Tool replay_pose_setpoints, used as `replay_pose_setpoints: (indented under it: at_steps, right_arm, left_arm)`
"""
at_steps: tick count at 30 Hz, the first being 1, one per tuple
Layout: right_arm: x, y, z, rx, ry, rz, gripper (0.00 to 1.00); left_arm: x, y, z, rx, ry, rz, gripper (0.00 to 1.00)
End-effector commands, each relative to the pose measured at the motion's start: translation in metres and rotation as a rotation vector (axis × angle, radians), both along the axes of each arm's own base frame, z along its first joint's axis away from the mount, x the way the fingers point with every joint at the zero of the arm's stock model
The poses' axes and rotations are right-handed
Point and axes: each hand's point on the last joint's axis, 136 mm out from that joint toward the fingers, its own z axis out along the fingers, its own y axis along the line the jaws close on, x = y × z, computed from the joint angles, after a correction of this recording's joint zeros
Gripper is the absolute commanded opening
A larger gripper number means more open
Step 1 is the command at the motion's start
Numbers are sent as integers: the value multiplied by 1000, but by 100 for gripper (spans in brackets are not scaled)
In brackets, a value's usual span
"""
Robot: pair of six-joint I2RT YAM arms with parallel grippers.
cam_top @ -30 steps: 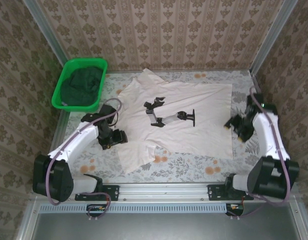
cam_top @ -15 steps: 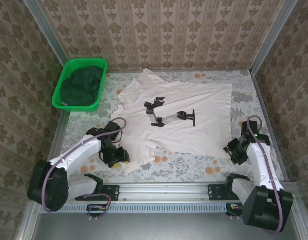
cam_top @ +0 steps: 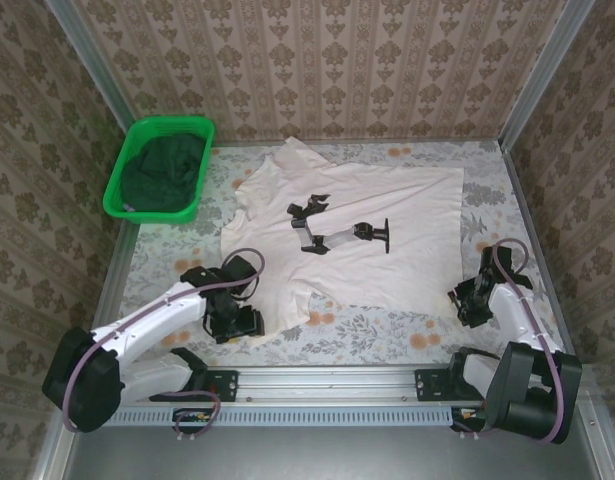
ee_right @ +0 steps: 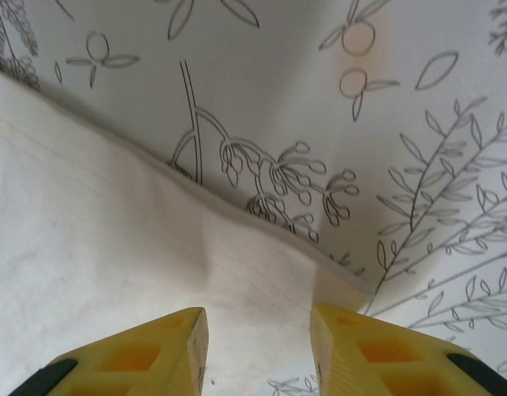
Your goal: Fold and stack the t-shirts
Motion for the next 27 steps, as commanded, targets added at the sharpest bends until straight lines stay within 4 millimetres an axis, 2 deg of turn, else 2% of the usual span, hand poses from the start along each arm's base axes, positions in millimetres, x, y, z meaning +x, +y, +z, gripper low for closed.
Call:
replay_pose_setpoints:
  at_steps: [1, 5, 10, 16, 27]
  right_arm:
    - [-4, -5, -10, -15, 26, -43, 38]
    - [-11, -5, -16, -13, 48, -66, 34]
    - [-13, -5, -19, -12, 62, -75, 24]
    - [-13, -4, -20, -9, 65, -68, 23]
    - [-16, -2, -23, 0, 77, -63, 23]
  left_arm:
    - [-8, 12, -8, 61, 24, 28, 57]
    - [-12, 10, -11, 45, 36, 22, 57]
    - [-16, 2, -16, 17, 62, 6, 57]
    - [-17, 0, -23, 20, 87, 1, 55]
    - [-10, -7, -34, 28, 109, -19, 40]
